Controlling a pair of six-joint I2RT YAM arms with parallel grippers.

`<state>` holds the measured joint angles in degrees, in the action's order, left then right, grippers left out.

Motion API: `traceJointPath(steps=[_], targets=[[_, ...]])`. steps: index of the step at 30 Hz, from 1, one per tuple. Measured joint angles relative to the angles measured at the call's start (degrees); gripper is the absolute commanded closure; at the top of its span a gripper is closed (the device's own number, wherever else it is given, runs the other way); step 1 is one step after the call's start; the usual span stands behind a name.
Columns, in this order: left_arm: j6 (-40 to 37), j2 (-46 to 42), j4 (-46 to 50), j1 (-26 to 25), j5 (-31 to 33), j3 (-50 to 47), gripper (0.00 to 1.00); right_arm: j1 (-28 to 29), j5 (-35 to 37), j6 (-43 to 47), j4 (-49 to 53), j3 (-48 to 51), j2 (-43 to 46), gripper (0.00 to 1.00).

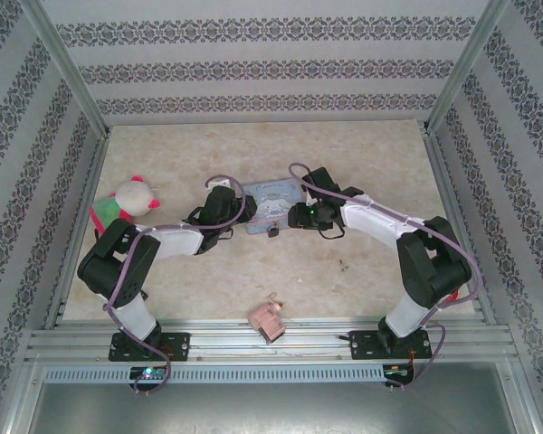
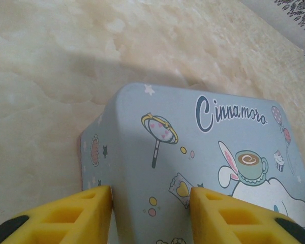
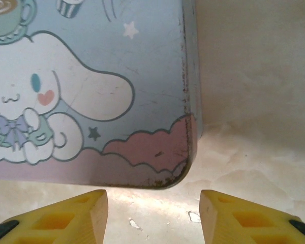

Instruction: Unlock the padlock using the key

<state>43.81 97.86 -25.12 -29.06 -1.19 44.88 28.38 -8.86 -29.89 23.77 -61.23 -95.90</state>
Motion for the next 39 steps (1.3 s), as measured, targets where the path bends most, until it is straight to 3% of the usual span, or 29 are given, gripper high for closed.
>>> traceJointPath(steps=[16, 21, 28, 39], targets=[[0.4, 2.9, -0.2, 0.3, 4.5, 3.0, 0.45, 0.0, 0.9, 0.1, -0.4, -6.9, -7.2, 0.47], [0.4, 2.9, 0.2, 0.3, 4.5, 2.9, 0.33, 0.0, 1.2, 0.2, -0.4, -6.5, -6.6, 0.47], [-0.3, -2.1, 3.2, 0.9, 5.6, 0.7, 0.01, 0.0, 5.1, 0.0, 3.5, 0.9, 5.0, 0.49], [-7.5, -12.2, 8.7, 1.1, 11.0, -0.9, 0.01, 0.0, 16.1, -9.5, 17.7, 16.9, 30.3, 0.55]])
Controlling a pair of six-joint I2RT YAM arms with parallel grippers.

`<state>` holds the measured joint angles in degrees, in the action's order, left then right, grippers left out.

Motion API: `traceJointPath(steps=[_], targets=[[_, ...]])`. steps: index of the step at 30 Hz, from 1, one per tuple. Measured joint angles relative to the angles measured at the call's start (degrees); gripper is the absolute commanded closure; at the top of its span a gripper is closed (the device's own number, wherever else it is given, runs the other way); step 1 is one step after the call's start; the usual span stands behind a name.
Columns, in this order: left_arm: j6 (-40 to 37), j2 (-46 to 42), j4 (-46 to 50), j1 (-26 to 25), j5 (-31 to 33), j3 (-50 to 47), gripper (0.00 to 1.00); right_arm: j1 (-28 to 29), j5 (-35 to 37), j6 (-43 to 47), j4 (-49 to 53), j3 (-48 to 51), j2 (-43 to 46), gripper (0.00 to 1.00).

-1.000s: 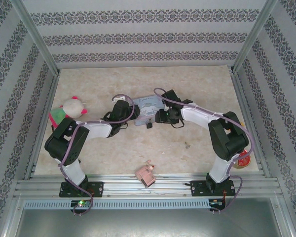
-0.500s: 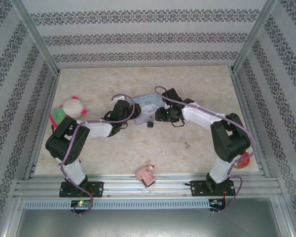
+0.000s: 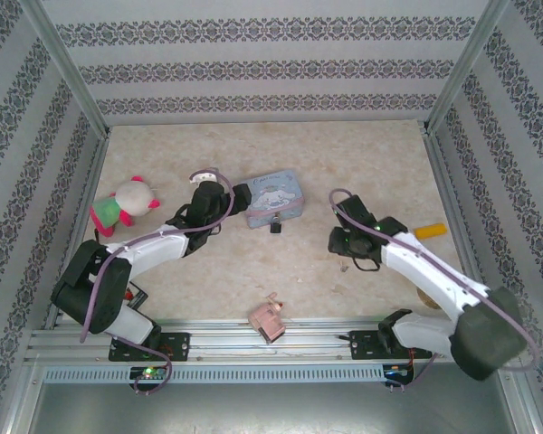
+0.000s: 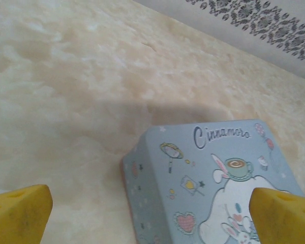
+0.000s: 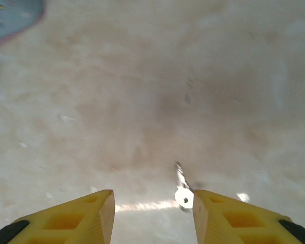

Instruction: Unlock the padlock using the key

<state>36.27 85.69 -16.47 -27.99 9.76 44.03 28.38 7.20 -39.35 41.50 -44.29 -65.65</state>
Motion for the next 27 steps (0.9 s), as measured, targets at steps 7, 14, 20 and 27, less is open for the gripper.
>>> traceJointPath(steps=[7, 14, 20, 27], targets=[[-3.6, -0.3, 1.8, 0.0, 2.6, 0.0, 0.01, 1.4, 0.5, -10.6, 1.9, 10.7, 10.5, 0.57], [-4.2, -0.7, 1.7, 0.3, 2.5, 0.0, 0.01, 2.4, 0.5, -16.1, -0.2, 12.7, 9.3, 0.58], [-4.2, -0.9, 1.6, 0.4, 2.3, -0.5, 0.01, 3.0, 0.0, -16.7, -4.2, 12.7, 2.9, 0.57], [-4.2, -1.6, 1.5, 0.4, 2.3, -1.2, 0.01, 3.0, 0.0, -16.7, -6.4, 12.7, -0.4, 0.58]])
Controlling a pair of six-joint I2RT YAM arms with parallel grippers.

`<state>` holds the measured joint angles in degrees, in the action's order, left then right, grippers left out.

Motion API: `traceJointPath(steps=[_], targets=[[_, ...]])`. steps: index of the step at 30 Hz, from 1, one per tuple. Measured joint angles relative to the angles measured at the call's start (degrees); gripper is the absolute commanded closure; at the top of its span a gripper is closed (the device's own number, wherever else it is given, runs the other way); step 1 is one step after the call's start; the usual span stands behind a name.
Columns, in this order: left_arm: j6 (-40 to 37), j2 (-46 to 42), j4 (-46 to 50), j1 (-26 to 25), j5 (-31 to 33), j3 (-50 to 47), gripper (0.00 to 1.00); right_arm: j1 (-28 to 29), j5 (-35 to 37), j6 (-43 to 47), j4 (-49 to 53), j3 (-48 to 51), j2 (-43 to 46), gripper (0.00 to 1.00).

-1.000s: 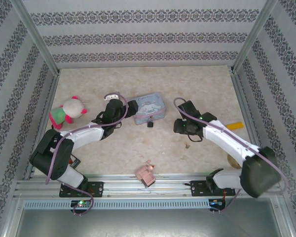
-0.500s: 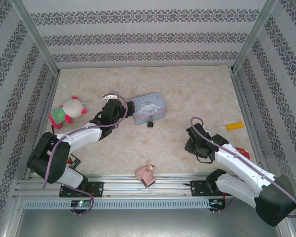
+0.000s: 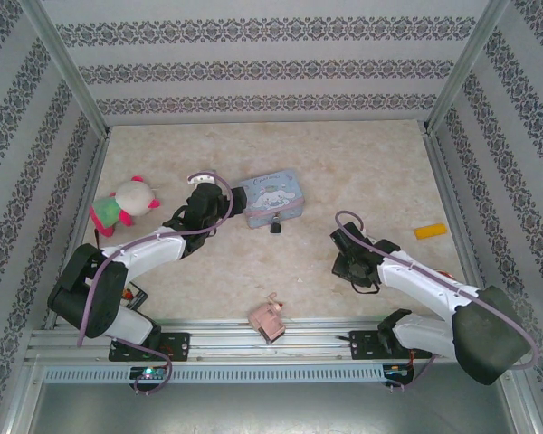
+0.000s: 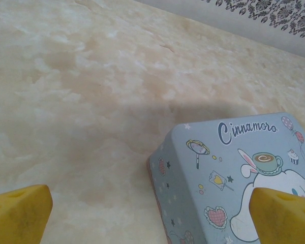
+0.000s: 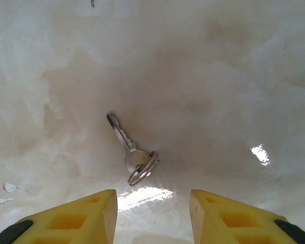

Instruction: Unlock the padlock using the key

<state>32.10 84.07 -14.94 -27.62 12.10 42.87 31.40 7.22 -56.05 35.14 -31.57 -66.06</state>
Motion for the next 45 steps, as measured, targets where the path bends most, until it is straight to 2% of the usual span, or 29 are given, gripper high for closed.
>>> traceJointPath(steps=[7, 18, 27, 32, 39, 42, 45], targets=[[0.0, 0.0, 0.0, 0.0, 0.0, -0.2, 0.01, 0.0, 0.0, -0.2, -3.5, 0.4, -0.9, 0.61], [0.0, -0.2, 0.0, 0.7, 0.0, -1.0, 0.01, -0.6, -0.4, -0.2, -6.5, 1.3, -4.5, 0.73], [-0.3, -0.3, 0.0, 0.7, 0.0, -1.0, 0.01, -1.9, -0.9, 1.1, -7.2, 1.6, -4.5, 1.00], [-2.4, -1.3, -0.6, 0.8, -0.6, -1.0, 0.01, -3.0, -2.2, 4.6, -4.5, 0.5, -2.3, 1.00], [-10.0, -4.3, -7.3, 1.5, -6.4, -3.8, 0.01, -7.6, -11.2, 12.7, 0.7, -7.0, 1.3, 1.00], [-14.7, -5.8, -12.6, 1.5, -10.8, -6.9, 0.01, -9.8, -16.8, 15.8, 3.5, -10.6, 1.5, 1.00], [-20.8, -6.4, -20.3, 1.5, -18.0, -10.7, 0.01, -12.0, -22.9, 18.7, 7.3, -14.7, 1.3, 1.00]])
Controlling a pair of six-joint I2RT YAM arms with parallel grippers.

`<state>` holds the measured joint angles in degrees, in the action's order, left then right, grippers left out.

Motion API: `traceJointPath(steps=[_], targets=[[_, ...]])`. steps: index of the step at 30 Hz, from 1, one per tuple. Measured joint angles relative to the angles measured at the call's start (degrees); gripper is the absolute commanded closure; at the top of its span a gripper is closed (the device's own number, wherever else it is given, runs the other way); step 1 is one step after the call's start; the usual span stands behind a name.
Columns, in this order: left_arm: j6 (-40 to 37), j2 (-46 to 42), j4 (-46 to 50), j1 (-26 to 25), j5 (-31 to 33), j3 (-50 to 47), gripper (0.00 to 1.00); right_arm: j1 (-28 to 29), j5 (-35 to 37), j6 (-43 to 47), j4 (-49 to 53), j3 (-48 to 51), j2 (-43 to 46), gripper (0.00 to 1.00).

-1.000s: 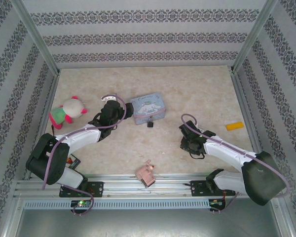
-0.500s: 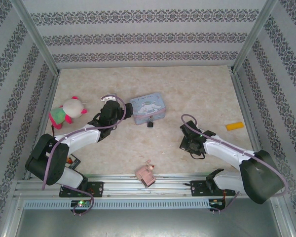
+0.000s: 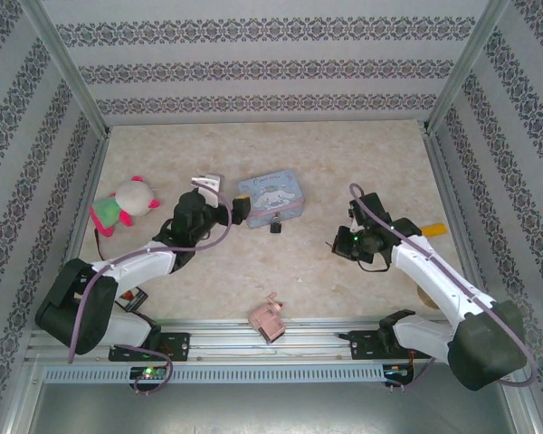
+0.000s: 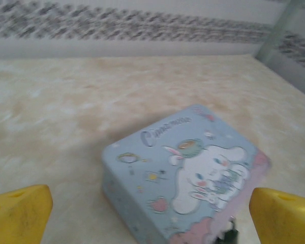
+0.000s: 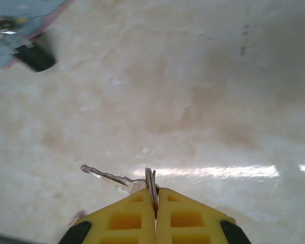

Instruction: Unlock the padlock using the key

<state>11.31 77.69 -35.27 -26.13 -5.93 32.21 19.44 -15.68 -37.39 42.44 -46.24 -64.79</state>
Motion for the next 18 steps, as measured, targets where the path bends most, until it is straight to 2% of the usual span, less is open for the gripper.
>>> traceJointPath(steps=[5, 9, 15, 18], targets=[[-11.7, -0.1, -8.9, -1.2, -12.4, -3.7, 0.01, -3.2, -9.6, 4.1, 6.3, -7.5, -2.6, 1.00], [-24.9, -0.3, -10.7, -5.9, -18.8, -3.8, 0.04, -4.0, -14.9, 6.8, 11.7, -12.6, -6.3, 1.00], [-43.0, 1.0, -8.2, -13.1, -22.1, -1.8, 0.09, -4.0, -20.0, 9.8, 18.5, -17.6, -10.6, 1.00], [-49.0, 3.2, -7.4, -15.3, -22.0, 0.3, 0.21, -4.0, -21.7, 10.9, 20.7, -19.0, -12.1, 1.00]])
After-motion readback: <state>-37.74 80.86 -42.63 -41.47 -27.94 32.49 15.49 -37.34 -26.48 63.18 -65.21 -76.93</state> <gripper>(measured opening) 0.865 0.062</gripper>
